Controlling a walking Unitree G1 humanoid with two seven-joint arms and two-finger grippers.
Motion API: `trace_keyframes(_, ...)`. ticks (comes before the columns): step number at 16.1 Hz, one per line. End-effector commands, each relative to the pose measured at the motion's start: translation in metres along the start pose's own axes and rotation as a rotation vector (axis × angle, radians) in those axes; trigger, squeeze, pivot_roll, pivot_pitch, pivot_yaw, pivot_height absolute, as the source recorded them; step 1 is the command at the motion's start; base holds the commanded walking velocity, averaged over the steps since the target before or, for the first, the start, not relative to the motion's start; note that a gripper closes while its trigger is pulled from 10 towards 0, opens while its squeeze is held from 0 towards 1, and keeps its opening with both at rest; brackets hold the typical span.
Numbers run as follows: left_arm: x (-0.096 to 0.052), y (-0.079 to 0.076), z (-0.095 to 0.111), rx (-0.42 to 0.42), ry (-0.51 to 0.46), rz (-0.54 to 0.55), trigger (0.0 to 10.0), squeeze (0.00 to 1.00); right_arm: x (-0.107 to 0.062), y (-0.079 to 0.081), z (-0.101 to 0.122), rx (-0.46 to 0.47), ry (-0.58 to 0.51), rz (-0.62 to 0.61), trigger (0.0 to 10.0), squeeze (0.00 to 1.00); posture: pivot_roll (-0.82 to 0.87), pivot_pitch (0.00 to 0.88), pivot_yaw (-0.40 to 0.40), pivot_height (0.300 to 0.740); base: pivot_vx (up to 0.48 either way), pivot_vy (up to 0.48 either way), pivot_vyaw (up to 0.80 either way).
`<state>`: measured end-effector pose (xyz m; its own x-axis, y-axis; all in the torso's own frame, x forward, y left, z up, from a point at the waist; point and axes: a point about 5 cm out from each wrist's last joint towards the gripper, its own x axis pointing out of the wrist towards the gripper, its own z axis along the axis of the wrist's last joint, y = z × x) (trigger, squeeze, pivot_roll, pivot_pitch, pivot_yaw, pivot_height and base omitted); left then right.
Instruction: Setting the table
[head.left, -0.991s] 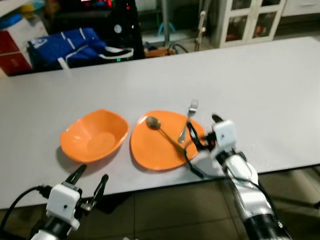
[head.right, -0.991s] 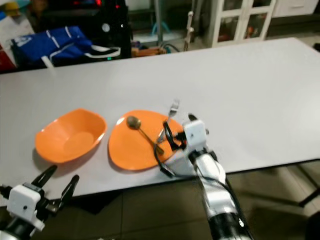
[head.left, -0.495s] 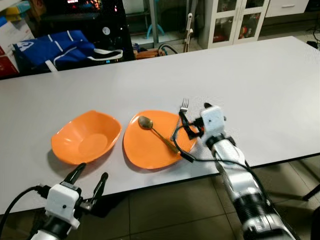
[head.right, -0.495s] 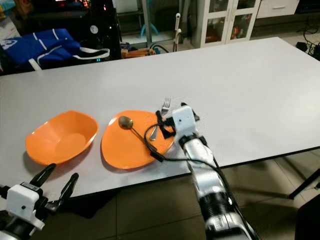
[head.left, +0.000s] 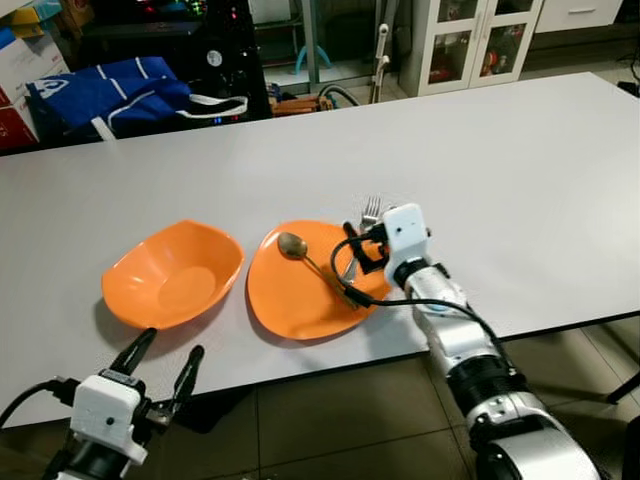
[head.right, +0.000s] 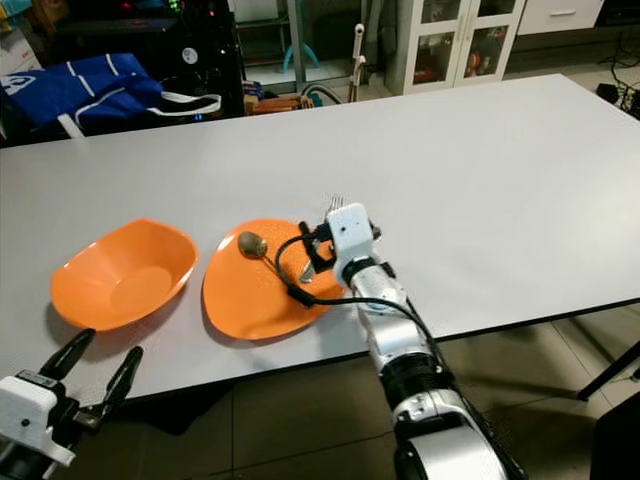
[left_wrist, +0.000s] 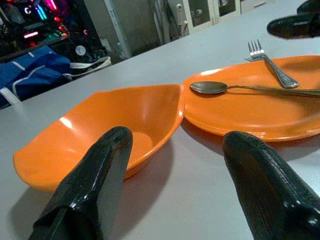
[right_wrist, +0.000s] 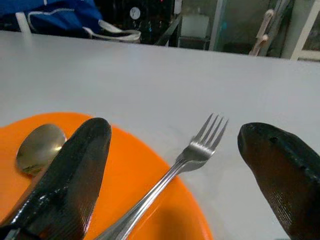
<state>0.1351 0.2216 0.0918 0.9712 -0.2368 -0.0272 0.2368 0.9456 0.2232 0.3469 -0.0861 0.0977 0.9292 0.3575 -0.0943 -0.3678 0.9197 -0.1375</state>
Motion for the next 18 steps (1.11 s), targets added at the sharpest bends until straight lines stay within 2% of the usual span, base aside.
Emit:
trace_keyframes(1,-0.001,0.003,0.004,0.010,-0.009,0.014,10.0,0.00,0.006,0.004,0.009,-0.001,-0.027,0.024,10.0,0.00,-0.02,0.000,0.105,0.740,0.000,0.000,0.00)
trace_keyframes(3,-0.003,0.003,0.006,0.013,-0.010,0.020,10.0,0.00,0.011,0.008,0.010,0.003,-0.006,0.044,10.0,0.00,-0.02,0.000,0.105,0.740,0.000,0.000,0.00)
trace_keyframes(4,0.017,0.004,0.015,0.014,-0.027,0.018,10.0,0.00,0.013,0.010,0.010,0.000,0.002,0.053,10.0,0.00,-0.01,0.000,0.100,0.740,0.000,0.000,0.00)
trace_keyframes(5,0.047,0.004,0.034,0.019,-0.056,0.015,10.0,0.00,0.014,0.010,0.010,-0.013,0.009,0.060,10.0,0.00,-0.01,0.000,0.100,0.740,0.000,0.000,0.00)
trace_keyframes(6,0.053,0.004,0.039,0.022,-0.059,0.016,10.0,0.00,0.014,0.011,0.009,-0.021,0.017,0.062,10.0,0.00,-0.01,0.000,0.098,0.740,0.000,0.000,0.00)
trace_keyframes(9,0.055,0.004,0.040,0.024,-0.055,0.021,10.0,0.00,0.012,0.008,-0.001,-0.070,0.066,0.038,10.0,0.00,-0.01,0.000,0.097,0.740,0.000,0.000,0.00)
trace_keyframes(13,0.059,0.003,0.043,0.014,-0.028,0.027,10.0,0.00,0.013,0.007,-0.002,-0.058,0.064,0.017,10.0,0.00,-0.01,0.000,0.096,0.740,0.000,0.000,0.00)
trace_keyframes(18,0.058,0.005,0.042,0.005,0.001,0.062,10.0,0.00,0.009,-0.003,-0.002,-0.045,0.026,-0.030,10.0,0.00,-0.02,0.000,0.092,0.740,0.000,0.000,0.00)
